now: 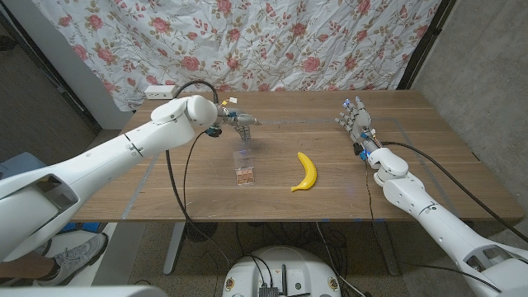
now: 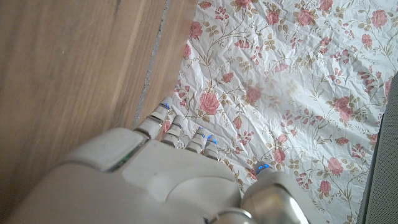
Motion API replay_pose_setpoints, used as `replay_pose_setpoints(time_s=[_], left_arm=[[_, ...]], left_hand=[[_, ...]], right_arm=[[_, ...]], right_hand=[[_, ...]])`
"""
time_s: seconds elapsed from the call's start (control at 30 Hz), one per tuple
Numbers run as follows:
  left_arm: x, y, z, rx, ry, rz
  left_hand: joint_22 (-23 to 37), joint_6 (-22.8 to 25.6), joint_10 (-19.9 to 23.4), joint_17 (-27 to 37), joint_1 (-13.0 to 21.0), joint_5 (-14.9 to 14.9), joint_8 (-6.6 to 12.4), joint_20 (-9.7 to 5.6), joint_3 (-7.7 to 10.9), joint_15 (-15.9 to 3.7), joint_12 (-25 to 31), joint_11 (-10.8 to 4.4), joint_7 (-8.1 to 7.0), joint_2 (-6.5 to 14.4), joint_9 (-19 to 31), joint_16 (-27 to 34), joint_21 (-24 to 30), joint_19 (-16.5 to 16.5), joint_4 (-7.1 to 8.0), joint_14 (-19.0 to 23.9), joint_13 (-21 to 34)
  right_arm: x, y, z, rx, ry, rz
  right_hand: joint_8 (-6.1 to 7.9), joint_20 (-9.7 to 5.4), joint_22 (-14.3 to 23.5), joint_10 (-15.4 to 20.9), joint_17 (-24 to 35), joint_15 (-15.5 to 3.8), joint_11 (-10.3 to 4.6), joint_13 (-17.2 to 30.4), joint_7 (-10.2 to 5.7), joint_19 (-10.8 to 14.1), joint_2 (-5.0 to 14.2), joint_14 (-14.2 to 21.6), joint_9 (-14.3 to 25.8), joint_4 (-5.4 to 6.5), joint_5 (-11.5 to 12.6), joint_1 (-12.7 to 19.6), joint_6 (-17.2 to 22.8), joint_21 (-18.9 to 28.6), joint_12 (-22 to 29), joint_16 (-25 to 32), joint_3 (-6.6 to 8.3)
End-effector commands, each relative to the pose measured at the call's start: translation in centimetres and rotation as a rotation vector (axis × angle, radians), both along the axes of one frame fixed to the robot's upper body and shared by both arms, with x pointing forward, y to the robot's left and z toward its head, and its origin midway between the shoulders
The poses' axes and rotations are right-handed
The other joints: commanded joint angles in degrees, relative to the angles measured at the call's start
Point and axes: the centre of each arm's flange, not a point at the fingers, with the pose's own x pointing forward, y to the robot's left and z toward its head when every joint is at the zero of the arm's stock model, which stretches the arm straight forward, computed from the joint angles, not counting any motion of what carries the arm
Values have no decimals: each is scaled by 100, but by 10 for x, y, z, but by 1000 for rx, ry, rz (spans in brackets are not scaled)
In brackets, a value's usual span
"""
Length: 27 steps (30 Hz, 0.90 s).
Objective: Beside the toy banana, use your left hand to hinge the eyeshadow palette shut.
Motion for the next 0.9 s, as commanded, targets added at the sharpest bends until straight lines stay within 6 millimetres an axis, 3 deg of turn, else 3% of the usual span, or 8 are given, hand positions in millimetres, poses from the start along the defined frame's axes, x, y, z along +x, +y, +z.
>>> replay_pose_setpoints(time_s=[0.03, 0.3, 0.7, 0.9], left_arm=[[0, 1, 7, 3, -53, 3], [2, -1, 4, 28, -59, 9], [8, 1, -7, 14, -24, 18], [10, 3, -15, 0, 24, 14]], left_hand=[[-6, -150, -200, 19, 55, 9, -53, 27, 84, -7, -68, -64, 109, 769, 9, -58, -25, -65, 0, -72, 17], [-5, -315, -429, 26, 54, -4, -127, 6, 180, 44, -178, -66, 60, 760, -3, -145, -47, -150, 0, -237, 23], [-5, -528, -804, 2, 48, -26, -203, 108, 278, 193, -353, -51, 86, 711, -42, -300, -57, -261, -11, -685, 5], [-1, -670, -1010, -7, 32, -37, -234, 115, 290, 216, -419, 72, 108, 681, -63, -316, -80, -408, -7, -843, -7]], right_arm=[[0, 0, 0, 0, 0, 0], [0, 0, 0, 0, 0, 0], [0, 0, 0, 0, 0, 0], [0, 0, 0, 0, 0, 0]], right_hand=[[32, -7, 11, 9, 18, -797, -50, 29, -37, 36, 629, -22, 10, 47, 22, -7, 14, 24, 27, 23, -6], [31, -9, 11, 7, 18, -803, -49, 28, -44, 35, 629, -24, 10, 47, 22, -6, 11, 23, 26, 21, -6], [30, -8, 11, 8, 18, -800, -50, 28, -39, 35, 629, -26, 10, 47, 22, -7, 9, 23, 27, 21, -6], [31, -7, 11, 10, 18, -800, -50, 28, -40, 37, 629, -25, 10, 47, 22, -7, 10, 24, 28, 21, -6]])
